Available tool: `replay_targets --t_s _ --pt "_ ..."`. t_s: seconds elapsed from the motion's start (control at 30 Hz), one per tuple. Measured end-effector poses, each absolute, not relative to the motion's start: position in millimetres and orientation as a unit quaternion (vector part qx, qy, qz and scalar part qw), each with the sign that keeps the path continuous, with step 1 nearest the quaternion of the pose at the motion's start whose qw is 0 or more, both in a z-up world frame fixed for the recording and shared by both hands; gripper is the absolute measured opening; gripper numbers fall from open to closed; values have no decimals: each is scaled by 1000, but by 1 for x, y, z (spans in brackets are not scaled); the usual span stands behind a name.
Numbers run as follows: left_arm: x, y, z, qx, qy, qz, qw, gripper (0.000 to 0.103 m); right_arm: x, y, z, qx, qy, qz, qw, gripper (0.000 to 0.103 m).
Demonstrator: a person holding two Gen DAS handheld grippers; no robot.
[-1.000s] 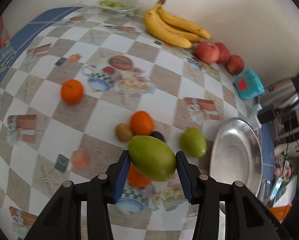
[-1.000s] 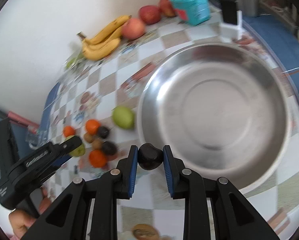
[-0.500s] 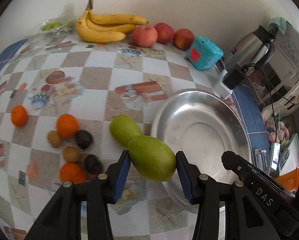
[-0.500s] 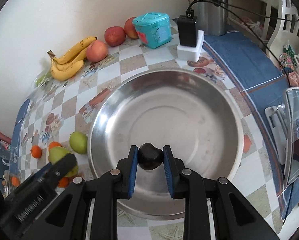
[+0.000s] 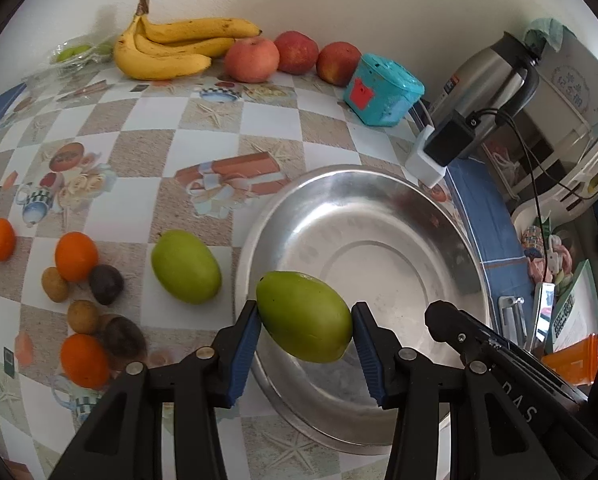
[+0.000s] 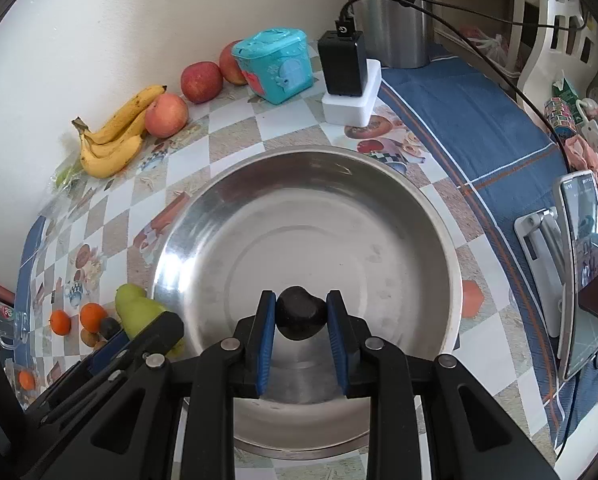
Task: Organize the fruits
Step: 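Lower plum and pear into the steel bowl and open both tools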
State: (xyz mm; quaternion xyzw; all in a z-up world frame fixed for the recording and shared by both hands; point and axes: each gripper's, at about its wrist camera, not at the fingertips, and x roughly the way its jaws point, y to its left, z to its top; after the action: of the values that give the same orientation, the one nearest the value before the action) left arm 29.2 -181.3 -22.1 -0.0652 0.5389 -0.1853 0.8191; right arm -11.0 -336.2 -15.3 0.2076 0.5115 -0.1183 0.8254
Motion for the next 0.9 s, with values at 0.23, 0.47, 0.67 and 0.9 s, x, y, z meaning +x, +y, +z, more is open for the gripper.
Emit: replay_targets --t_s 0.23,0.47,0.67,0.9 --pt "26 -186 -21 -55 540 -189 818 50 -12 -340 -15 208 517 -127 821 27" --pt "26 -184 -9 -61 530 -198 823 51 -15 -341 -3 201 504 -133 829 34" --pt "28 -178 -6 -58 537 -180 822 57 -18 -343 5 200 495 -138 834 44" --pt "31 -160 -3 -55 553 -131 821 58 -16 -340 3 195 503 -130 832 47"
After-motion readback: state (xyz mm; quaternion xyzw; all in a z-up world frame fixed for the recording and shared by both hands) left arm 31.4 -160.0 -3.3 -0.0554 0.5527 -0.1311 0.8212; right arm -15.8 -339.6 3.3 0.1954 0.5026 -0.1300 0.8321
